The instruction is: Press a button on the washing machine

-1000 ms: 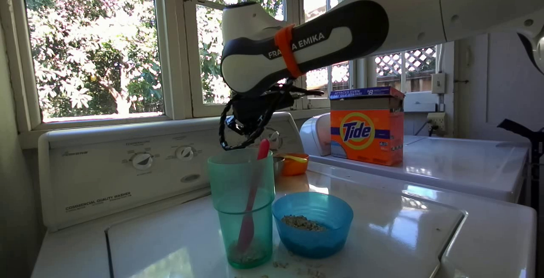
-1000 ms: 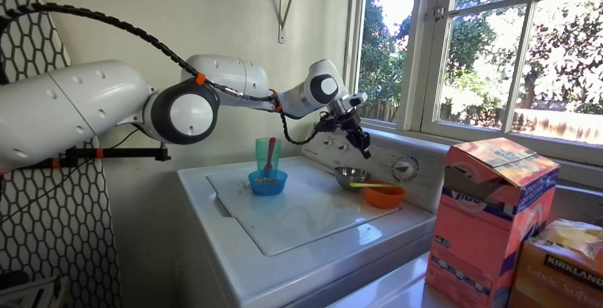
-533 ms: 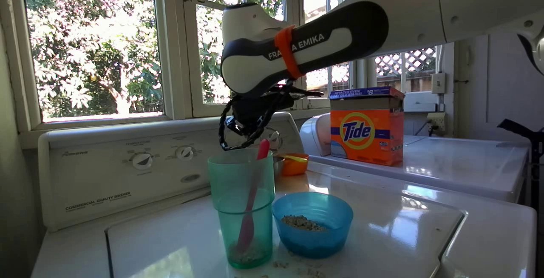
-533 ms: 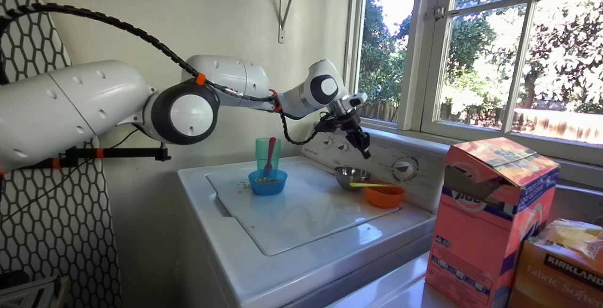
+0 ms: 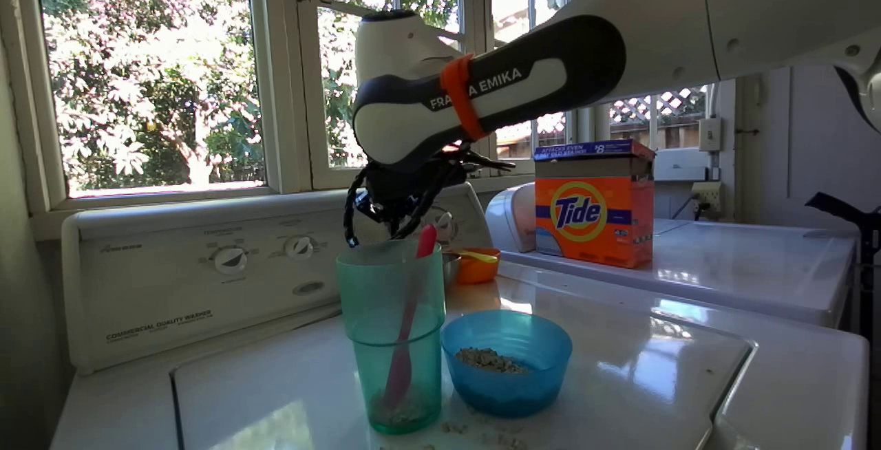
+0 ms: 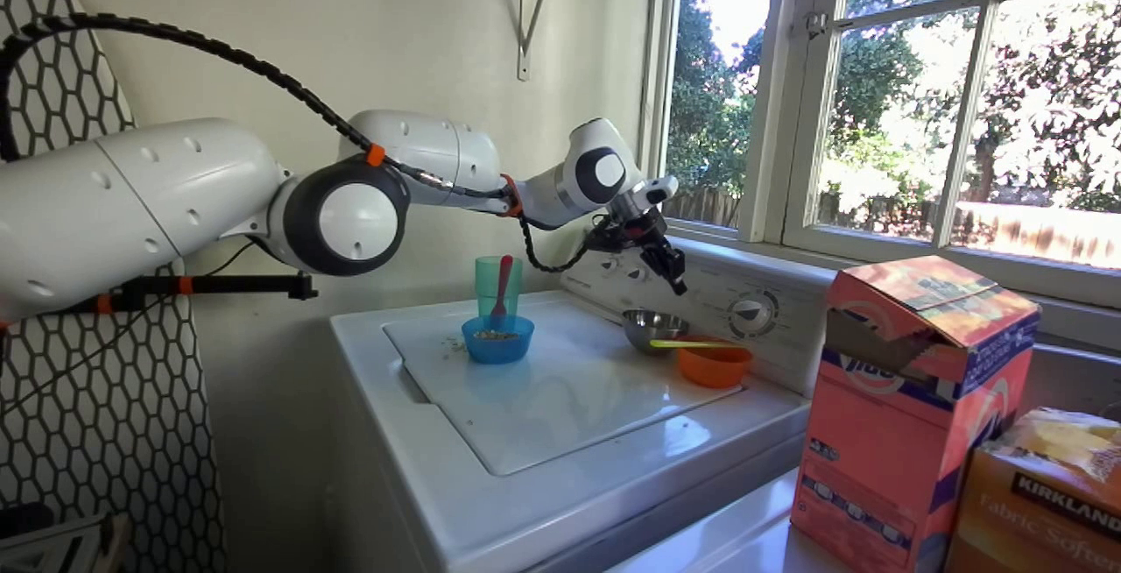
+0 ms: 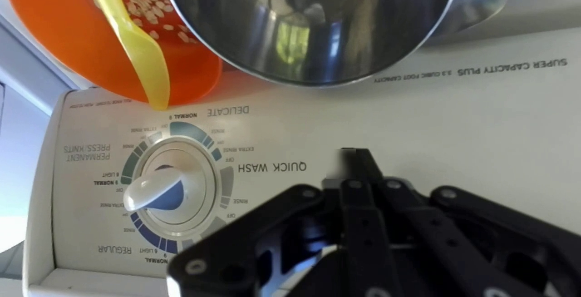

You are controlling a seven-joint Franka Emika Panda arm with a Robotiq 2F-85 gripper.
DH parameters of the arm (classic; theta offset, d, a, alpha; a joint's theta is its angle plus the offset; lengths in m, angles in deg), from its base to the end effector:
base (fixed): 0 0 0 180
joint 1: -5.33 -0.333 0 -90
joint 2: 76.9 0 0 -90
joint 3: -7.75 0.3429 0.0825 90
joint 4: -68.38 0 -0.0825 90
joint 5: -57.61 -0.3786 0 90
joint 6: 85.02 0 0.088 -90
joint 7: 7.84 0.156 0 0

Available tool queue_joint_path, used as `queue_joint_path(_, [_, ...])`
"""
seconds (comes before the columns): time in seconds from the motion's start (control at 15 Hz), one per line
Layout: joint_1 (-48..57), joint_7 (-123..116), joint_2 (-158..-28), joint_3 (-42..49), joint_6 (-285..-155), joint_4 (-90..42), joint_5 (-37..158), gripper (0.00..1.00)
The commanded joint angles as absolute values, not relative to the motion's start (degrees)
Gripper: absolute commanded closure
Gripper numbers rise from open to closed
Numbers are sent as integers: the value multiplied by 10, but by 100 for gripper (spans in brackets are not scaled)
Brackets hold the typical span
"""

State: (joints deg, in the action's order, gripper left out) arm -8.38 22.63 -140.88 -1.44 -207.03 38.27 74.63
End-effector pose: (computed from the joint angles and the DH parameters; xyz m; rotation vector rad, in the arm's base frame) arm 0.8694 0.1290 0.3793 2.7608 -0.3204 0.8631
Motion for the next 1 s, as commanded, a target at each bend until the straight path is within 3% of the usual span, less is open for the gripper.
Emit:
queue_joint_path(0.0, [-81, 252, -1426, -20, -2083, 399, 745, 100])
queue_joint_path(0.93, [-81, 289, -1424, -33, -2085, 397, 752, 100])
